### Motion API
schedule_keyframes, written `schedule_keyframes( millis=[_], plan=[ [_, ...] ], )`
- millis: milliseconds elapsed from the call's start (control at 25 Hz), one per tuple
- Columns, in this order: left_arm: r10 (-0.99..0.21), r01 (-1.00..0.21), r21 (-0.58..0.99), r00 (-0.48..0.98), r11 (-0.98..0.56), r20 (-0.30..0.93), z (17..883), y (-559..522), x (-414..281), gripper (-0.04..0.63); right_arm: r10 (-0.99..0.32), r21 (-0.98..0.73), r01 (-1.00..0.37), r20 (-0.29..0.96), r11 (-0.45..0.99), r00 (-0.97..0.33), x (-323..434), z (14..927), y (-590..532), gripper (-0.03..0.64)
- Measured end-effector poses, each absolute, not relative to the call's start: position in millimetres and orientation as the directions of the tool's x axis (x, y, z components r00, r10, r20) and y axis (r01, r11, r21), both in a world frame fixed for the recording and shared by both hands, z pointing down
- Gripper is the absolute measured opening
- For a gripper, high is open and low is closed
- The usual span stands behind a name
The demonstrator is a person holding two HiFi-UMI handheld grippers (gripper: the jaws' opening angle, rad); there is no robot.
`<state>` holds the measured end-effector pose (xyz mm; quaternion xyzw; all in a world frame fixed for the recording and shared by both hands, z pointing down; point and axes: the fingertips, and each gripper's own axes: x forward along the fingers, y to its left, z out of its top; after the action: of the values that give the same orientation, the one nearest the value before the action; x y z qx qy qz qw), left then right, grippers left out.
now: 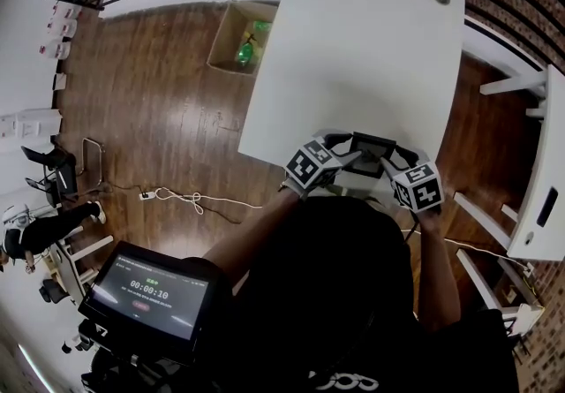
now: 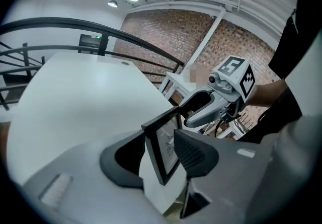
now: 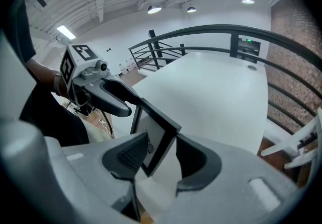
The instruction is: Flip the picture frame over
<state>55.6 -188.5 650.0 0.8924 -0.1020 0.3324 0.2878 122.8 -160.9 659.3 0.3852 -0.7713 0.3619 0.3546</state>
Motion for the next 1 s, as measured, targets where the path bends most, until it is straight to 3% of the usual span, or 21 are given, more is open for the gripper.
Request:
schedule_keyframes(
  millis=[520,1000],
  plan=[
    [0.1,-0.414,0.523,0.706,-0.745,0.701,717.8,-192.1,59.2,0.177,-0.259,-0.354,-0.878,0.859,0.322,-0.442,117.6,727.8,-145.5,0.16],
    [0.071,-0.46,0.515,0.692,-0.723,0.718,731.4,-199.1,51.3,0.167,-0.266,-0.389,-0.893,0.857,0.226,-0.441,123.6,735.8,-155.4,0.158]
  ],
)
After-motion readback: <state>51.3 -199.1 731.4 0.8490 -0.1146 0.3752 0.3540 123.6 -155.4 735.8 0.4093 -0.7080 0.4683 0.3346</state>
